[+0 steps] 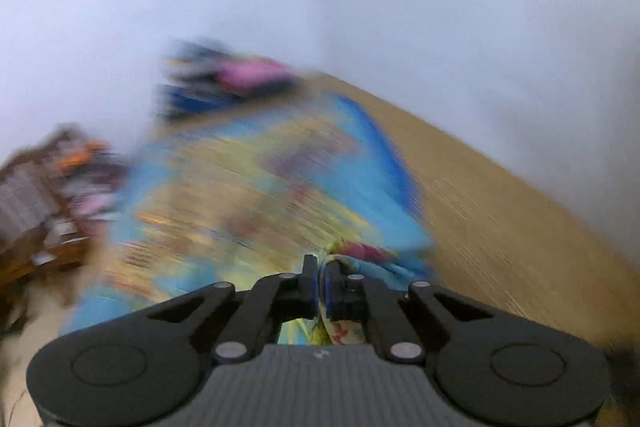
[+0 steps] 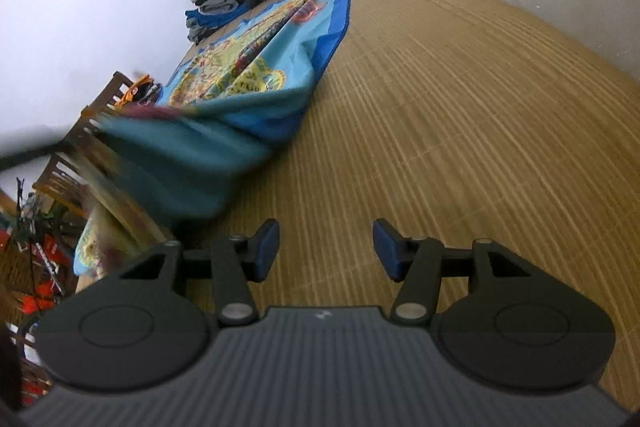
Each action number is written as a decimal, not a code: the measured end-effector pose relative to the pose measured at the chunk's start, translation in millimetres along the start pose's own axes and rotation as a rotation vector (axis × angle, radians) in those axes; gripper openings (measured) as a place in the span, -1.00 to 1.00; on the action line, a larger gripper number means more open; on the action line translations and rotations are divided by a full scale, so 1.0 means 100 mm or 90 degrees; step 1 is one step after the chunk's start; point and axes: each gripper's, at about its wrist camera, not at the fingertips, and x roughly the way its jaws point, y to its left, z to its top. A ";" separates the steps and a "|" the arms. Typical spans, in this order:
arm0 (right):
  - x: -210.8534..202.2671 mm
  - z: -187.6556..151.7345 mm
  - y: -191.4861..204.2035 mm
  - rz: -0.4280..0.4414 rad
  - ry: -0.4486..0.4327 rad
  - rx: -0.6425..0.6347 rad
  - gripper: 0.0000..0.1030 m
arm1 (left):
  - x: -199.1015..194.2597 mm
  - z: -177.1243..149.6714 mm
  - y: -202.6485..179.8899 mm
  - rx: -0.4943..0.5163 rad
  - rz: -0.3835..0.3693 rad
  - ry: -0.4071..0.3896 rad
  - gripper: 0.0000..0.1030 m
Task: Fold clothes
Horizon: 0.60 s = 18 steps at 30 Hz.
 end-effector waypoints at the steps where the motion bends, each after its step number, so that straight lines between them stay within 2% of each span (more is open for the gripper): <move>1: 0.01 0.01 -0.01 0.000 -0.001 0.004 0.08 | 0.10 0.09 0.25 -0.025 0.084 -0.007 -0.95; 3: 0.04 0.01 0.01 0.002 0.000 0.013 0.08 | 0.42 0.17 0.76 -0.064 0.189 0.037 -0.91; 4: 0.08 0.00 0.03 0.006 0.005 0.015 0.08 | 0.56 0.17 0.97 -0.083 0.206 0.071 -0.83; 6: 0.15 -0.01 0.10 0.016 0.018 0.015 0.08 | 0.68 0.08 1.25 -0.124 0.209 0.123 -0.78; 7: 0.20 -0.02 0.15 0.022 0.025 0.007 0.08 | 0.67 0.01 1.29 -0.129 0.195 0.130 -0.72; 8: 0.25 -0.02 0.21 0.030 0.029 -0.007 0.08 | 0.64 -0.06 1.30 -0.126 0.172 0.129 -0.58; 9: 0.31 -0.02 0.28 0.039 0.031 -0.023 0.08 | 0.59 -0.15 1.26 -0.117 0.150 0.130 -0.36; 11: 0.44 0.02 0.41 0.061 0.031 -0.056 0.08 | 0.54 -0.34 1.12 -0.090 0.116 0.145 -0.12; 13: 0.62 0.08 0.55 0.096 0.032 -0.089 0.08 | 0.51 -0.53 0.97 -0.062 0.086 0.162 -0.12; 16: 0.92 0.18 0.83 0.149 0.039 -0.142 0.09 | 0.42 -0.83 0.81 -0.056 0.038 0.195 -0.10; 18: 1.11 0.24 0.99 0.176 0.033 -0.184 0.24 | 0.31 -1.04 0.71 -0.058 0.009 0.217 -0.05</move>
